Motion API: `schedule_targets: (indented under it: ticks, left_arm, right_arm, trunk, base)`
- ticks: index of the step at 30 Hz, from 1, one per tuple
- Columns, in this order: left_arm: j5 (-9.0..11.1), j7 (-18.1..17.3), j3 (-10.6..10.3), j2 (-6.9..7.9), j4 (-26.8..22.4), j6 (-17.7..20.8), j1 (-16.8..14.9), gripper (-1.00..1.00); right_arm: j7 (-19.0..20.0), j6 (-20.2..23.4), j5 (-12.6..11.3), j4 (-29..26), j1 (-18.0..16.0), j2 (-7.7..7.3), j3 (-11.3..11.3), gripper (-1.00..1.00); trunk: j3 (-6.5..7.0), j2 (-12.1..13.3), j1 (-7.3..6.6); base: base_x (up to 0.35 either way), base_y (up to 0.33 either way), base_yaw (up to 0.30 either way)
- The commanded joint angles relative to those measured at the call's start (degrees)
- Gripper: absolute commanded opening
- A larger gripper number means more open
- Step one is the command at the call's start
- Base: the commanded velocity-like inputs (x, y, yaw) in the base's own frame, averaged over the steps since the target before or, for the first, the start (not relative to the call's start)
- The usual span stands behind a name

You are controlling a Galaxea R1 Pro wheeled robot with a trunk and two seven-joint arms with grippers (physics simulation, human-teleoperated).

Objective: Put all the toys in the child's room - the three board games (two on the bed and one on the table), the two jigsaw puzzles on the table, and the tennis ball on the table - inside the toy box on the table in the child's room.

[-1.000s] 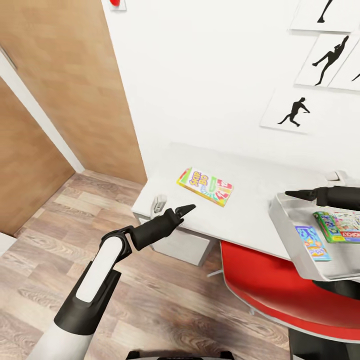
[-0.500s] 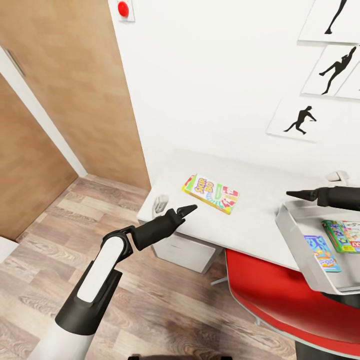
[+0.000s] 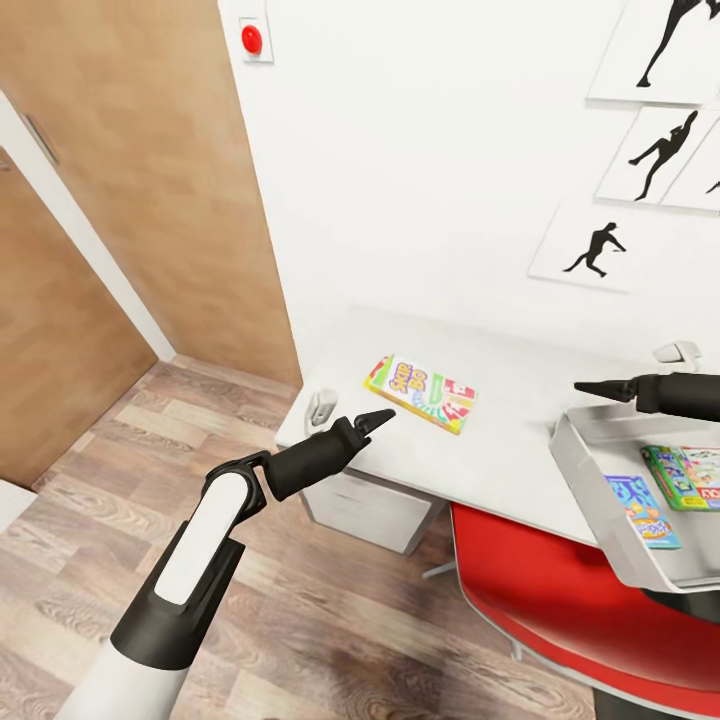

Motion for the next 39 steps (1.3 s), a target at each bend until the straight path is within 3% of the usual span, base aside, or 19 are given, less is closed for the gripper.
schedule_targets:
  ticks: [1,13,28,39]
  left_arm:
    - [0.60,0.55,0.02,-0.02,-0.06,0.13,-0.04,1.00]
    - [0.64,0.59,0.03,0.15,-0.06,0.13,-0.11,1.00]
    - [0.64,0.60,0.03,0.36,-0.01,0.13,-0.15,1.00]
    - [0.58,0.55,0.03,0.41,-0.05,0.13,-0.11,1.00]
  right_arm:
    - [0.37,0.21,0.26,0.01,-0.06,-0.01,-0.03,1.00]
    - [0.25,0.21,0.34,0.13,1.01,0.44,0.03,1.00]
    - [-2.96,0.21,0.32,0.22,2.50,2.59,0.05,1.00]
    - [-3.76,0.21,0.34,0.23,2.76,3.25,0.06,1.00]
  trunk:
    - [0.00,-0.10,0.04]
    - [1.09,-0.10,0.04]
    - [2.44,-0.10,0.04]
    - [3.44,-0.10,0.04]
  base:
    - [0.002,0.001,0.000]
    - [0.073,0.050,0.000]
    - [0.220,0.167,0.000]
    - [0.229,0.175,0.000]
